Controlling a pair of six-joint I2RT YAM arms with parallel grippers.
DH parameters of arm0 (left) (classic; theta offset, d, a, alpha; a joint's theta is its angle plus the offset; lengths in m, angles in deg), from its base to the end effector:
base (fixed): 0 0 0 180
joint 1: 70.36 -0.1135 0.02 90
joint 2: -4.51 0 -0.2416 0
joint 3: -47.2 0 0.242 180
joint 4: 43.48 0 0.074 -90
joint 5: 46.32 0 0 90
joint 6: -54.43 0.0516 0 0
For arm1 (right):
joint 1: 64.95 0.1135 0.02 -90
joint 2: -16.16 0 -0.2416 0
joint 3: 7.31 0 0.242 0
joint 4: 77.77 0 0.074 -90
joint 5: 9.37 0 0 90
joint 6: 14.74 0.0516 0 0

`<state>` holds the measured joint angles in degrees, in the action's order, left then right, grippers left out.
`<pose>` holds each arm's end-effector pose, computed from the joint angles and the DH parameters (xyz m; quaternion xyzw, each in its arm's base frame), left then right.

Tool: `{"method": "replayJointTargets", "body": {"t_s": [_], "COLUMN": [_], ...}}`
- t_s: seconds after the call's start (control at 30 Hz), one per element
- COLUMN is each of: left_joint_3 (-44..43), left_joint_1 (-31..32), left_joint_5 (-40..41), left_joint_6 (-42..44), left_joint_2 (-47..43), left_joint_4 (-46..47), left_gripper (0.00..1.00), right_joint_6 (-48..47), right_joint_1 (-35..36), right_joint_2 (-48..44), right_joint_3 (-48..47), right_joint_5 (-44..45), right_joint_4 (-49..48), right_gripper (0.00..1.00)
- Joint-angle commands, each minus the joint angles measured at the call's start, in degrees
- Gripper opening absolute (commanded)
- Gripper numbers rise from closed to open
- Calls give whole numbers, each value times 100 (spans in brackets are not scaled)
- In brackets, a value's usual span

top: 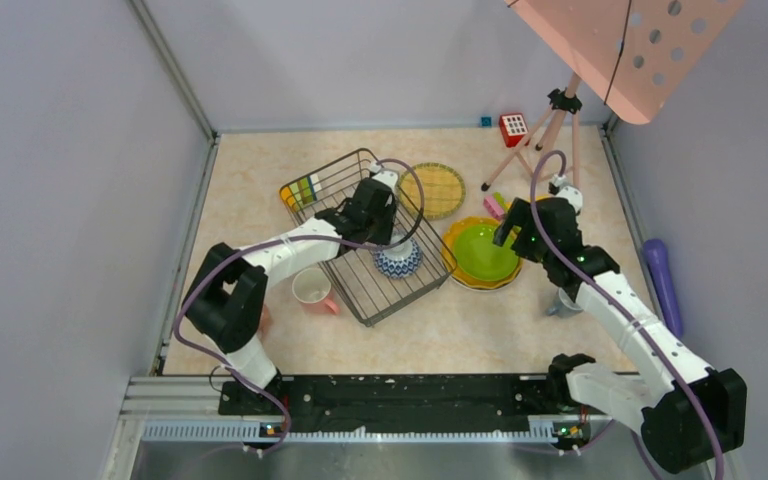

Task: Load the mixed dishes into the dish rack

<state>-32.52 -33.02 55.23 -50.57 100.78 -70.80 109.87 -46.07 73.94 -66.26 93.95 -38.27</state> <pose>0.2990 -0.2151 0.1984 0.1387 0.9057 -0.0888 0.3907 0.2220 0.0634 0.2458 0.1724 0.8787 0.1016 0.4335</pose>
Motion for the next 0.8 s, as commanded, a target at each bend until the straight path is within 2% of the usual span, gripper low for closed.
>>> {"method": "replayJointTargets", "body": {"t_s": [0.0,0.17,0.37,0.5,0.6,0.7,0.77], "left_joint_3": [-234,-357,-199,-236,-320,-349,-321], "left_joint_1": [-5,-7,0,-3,-4,-7,-2], "left_joint_5": [-963,-1648,-2527,-2770,-2743,-2215,-1893], "left_joint_6": [-51,-52,-20,-56,-55,-72,-106], "left_joint_2": [-1,-40,-119,-98,-250,-607,-828], "left_joint_4": [109,-680,-879,-968,-1036,-1116,-1152], "left_gripper": [42,43,43,42,42,43,45], "right_joint_6": [283,835,1330,1639,1667,1499,1383], "right_joint_1": [-59,-73,-76,-78,-85,-86,-107], "right_joint_2": [-28,205,376,691,857,886,903], "right_joint_3": [44,92,415,390,364,381,386], "right_joint_5": [300,464,82,120,188,211,241], "right_joint_4": [131,501,256,325,262,3,-149], "right_gripper": [90,89,81,74,69,64,56]}}
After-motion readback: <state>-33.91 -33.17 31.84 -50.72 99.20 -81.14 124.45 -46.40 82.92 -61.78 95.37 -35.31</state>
